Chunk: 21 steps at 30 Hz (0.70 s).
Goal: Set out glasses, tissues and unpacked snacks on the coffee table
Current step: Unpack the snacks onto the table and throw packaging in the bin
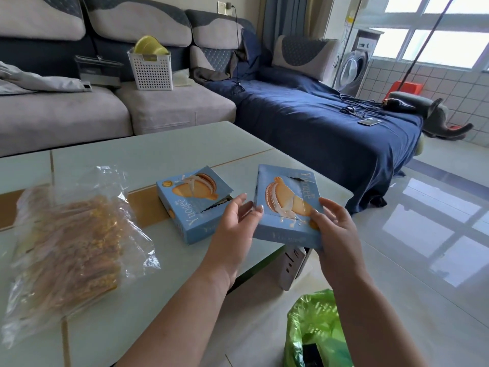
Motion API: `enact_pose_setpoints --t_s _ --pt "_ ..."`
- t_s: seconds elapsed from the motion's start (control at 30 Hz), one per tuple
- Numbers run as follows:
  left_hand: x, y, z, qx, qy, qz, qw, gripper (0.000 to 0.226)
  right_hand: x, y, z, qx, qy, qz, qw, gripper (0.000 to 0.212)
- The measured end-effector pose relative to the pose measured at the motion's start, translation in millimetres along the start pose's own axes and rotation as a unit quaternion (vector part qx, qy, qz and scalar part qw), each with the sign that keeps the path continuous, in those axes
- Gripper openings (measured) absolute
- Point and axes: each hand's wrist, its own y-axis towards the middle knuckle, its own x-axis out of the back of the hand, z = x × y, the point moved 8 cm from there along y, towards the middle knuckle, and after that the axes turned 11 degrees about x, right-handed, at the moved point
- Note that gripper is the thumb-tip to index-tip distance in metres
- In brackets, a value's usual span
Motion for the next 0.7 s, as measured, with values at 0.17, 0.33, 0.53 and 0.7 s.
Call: enact_pose_setpoints --t_s 0.17,0.33,0.53,0.7 --pt "-15 9 3 -0.006 0.13 -0.008 0.992 0.038 9 16 -18 -0.016 -0.03 -0.024 0.999 0.027" --pt "-22 16 7 0.013 0.178 -0.022 0.984 0.033 17 24 -28 -0.017 -0.078 -0.02 0.997 0.029" --pt "-23 34 9 -0.003 0.186 -0.039 0.982 0.056 22 31 -37 -0.005 -0.17 0.018 0.985 0.043" --pt "-32 42 7 -0.033 0.252 -0.029 0.967 0.054 22 39 -36 0.03 -0.239 0.04 0.97 0.057"
